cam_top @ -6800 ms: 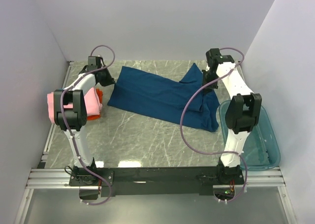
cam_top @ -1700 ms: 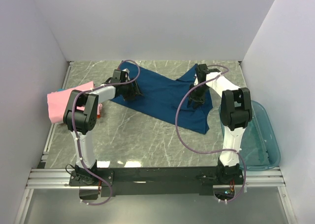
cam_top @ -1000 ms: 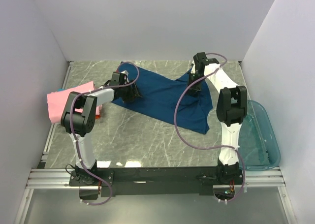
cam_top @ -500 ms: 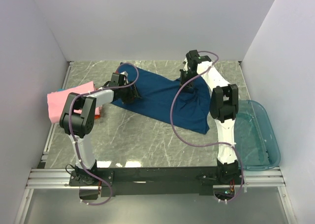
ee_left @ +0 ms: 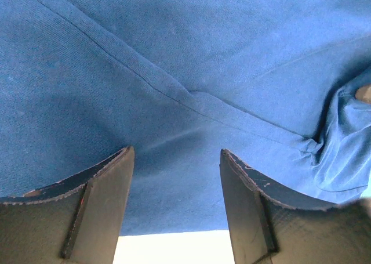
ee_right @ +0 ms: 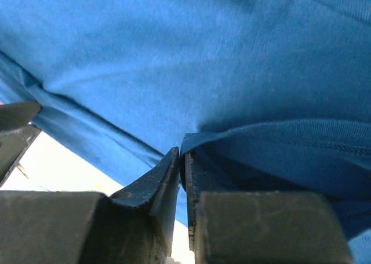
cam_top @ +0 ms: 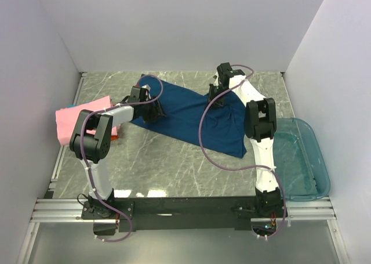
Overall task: Fold and stack the t-shirts
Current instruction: Fold the tshirt
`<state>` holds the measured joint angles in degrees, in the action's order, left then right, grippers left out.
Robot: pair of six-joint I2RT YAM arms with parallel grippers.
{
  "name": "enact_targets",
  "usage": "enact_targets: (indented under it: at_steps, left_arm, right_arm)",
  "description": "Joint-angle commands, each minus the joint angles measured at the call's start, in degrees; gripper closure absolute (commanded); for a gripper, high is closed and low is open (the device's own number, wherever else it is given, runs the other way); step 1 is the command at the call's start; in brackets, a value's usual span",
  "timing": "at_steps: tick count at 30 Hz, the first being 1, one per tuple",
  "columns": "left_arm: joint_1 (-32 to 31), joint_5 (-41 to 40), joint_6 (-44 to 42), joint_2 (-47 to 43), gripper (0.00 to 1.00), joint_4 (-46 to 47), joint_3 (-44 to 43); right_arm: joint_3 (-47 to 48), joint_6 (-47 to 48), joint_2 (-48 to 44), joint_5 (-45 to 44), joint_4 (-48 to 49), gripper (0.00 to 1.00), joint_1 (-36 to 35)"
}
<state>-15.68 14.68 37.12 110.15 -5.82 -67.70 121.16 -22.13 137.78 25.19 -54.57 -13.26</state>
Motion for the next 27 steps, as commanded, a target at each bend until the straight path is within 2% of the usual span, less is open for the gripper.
enact_targets:
  at_steps: [1,12,17,22,27]
  left_arm:
    - [0.0,-1.3,-0.7,-2.3,0.33,-3.6,1.1]
    - [-0.1,-1.8,-1.2,-2.8,0.33,-4.6,0.5]
    - [-0.1,-1.8,-1.4,-3.4,0.33,-5.2,-0.2]
    - [-0.1,-1.5,-1.7,-4.1,0.33,-6.7,-2.3]
    - [0.0,-1.5,-1.8,-5.6,0.32,-9.2,-7.6]
  right_arm:
    - [2.9,-1.2,-0.3,1.3,3.3,0.83,0.0]
    - [5.8,-3.1,-1.5,0.6,6.0,0.62,1.2]
    - [4.8,-4.9,-4.4,4.8,10.7,0.61,2.9]
    - [3.6,-3.3,-9.0,4.3,9.6,0.59,3.7]
    - [-6.9,-0.5,-17.4,2.9,9.7,0.59,3.7]
